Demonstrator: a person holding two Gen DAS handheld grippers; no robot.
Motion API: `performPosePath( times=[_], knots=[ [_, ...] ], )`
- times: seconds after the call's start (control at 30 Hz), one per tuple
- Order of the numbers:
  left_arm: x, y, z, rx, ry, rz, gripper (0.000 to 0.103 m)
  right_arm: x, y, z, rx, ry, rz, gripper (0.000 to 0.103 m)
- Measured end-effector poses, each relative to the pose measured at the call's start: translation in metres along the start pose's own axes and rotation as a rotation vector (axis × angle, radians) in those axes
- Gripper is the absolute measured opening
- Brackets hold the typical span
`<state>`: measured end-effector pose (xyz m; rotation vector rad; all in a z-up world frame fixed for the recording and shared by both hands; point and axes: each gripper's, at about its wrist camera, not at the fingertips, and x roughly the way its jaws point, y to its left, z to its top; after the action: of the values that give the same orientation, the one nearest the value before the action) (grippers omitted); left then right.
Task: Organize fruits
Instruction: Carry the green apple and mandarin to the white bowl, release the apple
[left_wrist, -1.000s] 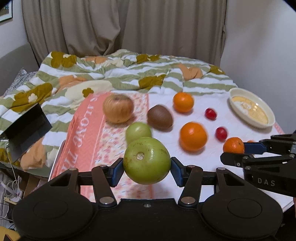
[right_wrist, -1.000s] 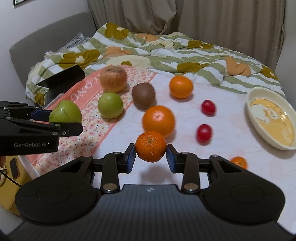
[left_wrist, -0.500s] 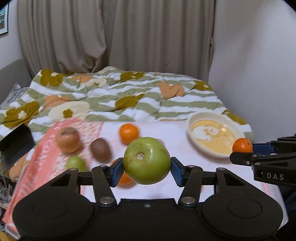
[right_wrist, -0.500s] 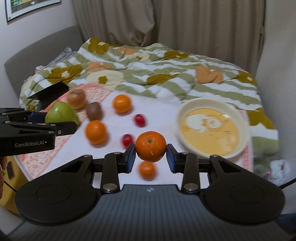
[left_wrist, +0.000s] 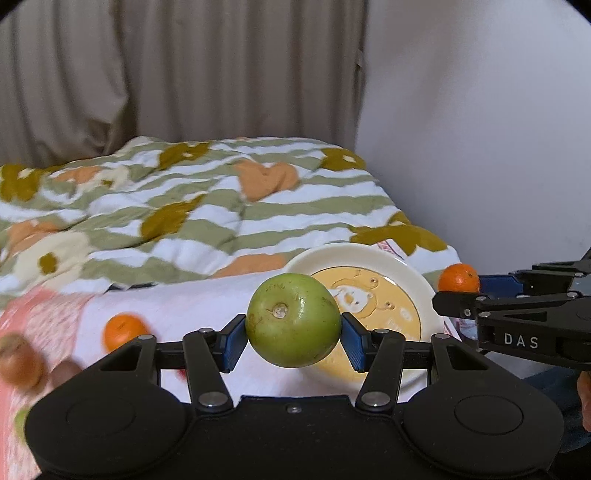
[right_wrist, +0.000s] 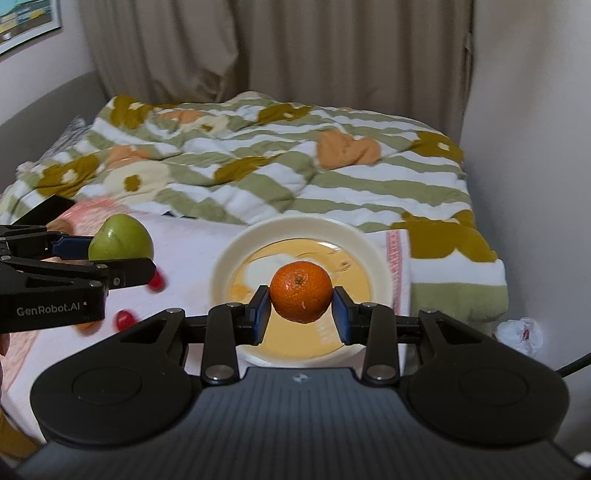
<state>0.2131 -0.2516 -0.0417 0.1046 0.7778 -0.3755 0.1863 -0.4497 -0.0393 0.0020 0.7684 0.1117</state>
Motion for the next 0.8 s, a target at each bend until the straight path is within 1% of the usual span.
performPosePath(
  times=[0.27, 0.47, 0.67, 0.8],
  knots=[
    [0.079, -0.014, 0.030, 0.111, 0.068, -0.060, 0.058, 0.049, -0.030, 0.016, 0.069, 0.034, -0.050, 0.051],
    [0.126, -0.024, 0.039, 0.180, 0.107, -0.082, 0.058, 0.075, -0.046, 0.019, 0.115, 0.064, -0.074, 0.051],
    [0.151, -0.036, 0.036, 0.243, 0.131, -0.093, 0.058, 0.085, -0.058, 0.018, 0.142, 0.078, -0.097, 0.051],
    [0.158, -0.043, 0.032, 0.284, 0.134, -0.078, 0.059, 0.086, -0.064, 0.017, 0.153, 0.080, -0.110, 0.051]
  ],
)
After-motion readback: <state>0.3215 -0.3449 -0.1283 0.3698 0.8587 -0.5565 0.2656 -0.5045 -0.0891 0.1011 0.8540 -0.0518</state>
